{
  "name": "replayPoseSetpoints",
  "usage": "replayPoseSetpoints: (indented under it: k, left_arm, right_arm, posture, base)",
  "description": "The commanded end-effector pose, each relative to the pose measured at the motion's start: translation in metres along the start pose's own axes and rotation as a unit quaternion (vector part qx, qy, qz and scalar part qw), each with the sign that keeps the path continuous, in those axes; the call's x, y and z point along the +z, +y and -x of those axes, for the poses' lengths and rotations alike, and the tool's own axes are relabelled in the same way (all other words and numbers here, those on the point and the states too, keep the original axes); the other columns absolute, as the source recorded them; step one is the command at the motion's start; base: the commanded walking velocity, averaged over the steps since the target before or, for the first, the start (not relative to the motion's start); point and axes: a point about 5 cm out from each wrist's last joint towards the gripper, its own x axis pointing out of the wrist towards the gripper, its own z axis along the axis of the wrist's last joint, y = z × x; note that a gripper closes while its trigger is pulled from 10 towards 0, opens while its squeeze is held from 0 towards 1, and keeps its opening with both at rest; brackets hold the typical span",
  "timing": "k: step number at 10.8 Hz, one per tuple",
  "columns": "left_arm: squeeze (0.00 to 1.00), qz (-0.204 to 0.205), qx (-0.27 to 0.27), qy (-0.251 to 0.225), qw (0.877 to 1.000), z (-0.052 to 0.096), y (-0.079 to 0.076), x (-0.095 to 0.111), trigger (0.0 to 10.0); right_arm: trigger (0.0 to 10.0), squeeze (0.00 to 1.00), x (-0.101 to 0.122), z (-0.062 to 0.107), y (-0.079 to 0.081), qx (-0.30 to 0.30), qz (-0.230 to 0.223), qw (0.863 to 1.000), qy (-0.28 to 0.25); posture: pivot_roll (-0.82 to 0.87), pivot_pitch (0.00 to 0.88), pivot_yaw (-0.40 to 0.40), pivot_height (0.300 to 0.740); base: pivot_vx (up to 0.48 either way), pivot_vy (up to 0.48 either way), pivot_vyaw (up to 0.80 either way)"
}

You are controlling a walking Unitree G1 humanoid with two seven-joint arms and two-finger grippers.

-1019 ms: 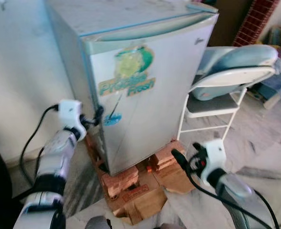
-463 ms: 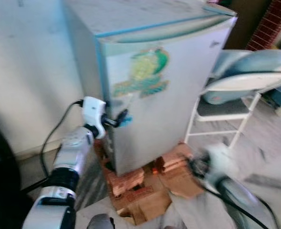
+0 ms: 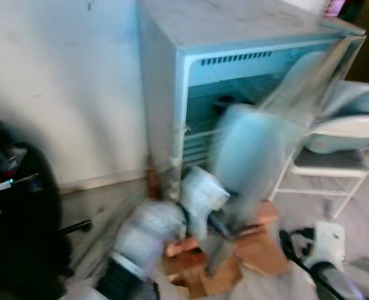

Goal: Restocking fridge

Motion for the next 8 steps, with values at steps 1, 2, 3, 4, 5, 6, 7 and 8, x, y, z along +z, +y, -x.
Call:
replayPoseSetpoints:
  k: [1, 2, 3, 4, 5, 6, 7, 8]
  left_arm:
    - [0.0, -0.031, 0.084, -0.038, 0.995, 0.013, 0.023, 0.017, 10.0]
    - [0.0, -0.031, 0.141, -0.029, 0.989, 0.032, 0.033, 0.014, 10.0]
    - [0.0, -0.035, 0.178, -0.023, 0.983, 0.046, 0.038, 0.012, 10.0]
    - [0.0, -0.027, 0.208, -0.022, 0.978, 0.057, 0.041, 0.007, 10.0]
    - [0.0, -0.026, 0.207, -0.024, 0.978, 0.057, 0.041, 0.007, 10.0]
    - [0.0, -0.026, 0.209, -0.023, 0.977, 0.055, 0.041, 0.006, 10.0]
    - [0.0, -0.03, 0.201, -0.023, 0.979, 0.052, 0.04, 0.007, 10.0]
    - [0.0, -0.032, 0.195, -0.021, 0.98, 0.05, 0.039, 0.008, 10.0]
  right_arm:
    - [10.0, 0.0, -0.001, 0.005, -0.008, -0.026, 0.006, 1.0, 0.003]
    - [10.0, 0.0, -0.001, 0.008, -0.011, -0.05, 0.011, 0.999, 0.007]
    - [10.0, 0.0, 0.0, 0.01, -0.021, -0.095, 0.008, 0.995, 0.006]
    - [10.0, 0.0, 0.006, 0.01, -0.035, -0.147, -0.005, 0.989, -0.011]
    - [10.0, 0.0, 0.007, 0.01, -0.036, -0.148, -0.013, 0.989, -0.018]
    - [10.0, 0.0, 0.007, 0.008, -0.032, -0.139, -0.014, 0.99, -0.016]
    - [10.0, 0.0, 0.008, 0.008, -0.028, -0.136, -0.016, 0.99, -0.018]
    - [10.0, 0.0, 0.008, 0.007, -0.026, -0.133, -0.015, 0.991, -0.02]
  posture:
    - [0.0, 0.0, -0.026, 0.74]
    - [0.01, 0.0, -0.03, 0.74]
    - [0.01, 0.0, -0.034, 0.74]
    - [0.01, 0.0, -0.034, 0.74]
    - [0.01, 0.0, -0.03, 0.74]
    - [0.01, 0.0, -0.027, 0.74]
    - [0.01, 0.0, -0.026, 0.74]
    - [0.01, 0.0, -0.022, 0.74]
  base:
    - [0.0, 0.0, 0.0]
    - [0.0, 0.0, 0.0]
    - [0.0, -0.48, 0.0]
    - [0.0, -0.465, 0.0]
    - [0.0, -0.454, 0.0]
    - [0.0, -0.442, 0.0]
    - [0.0, -0.442, 0.0]
    - [0.0, -0.435, 0.0]
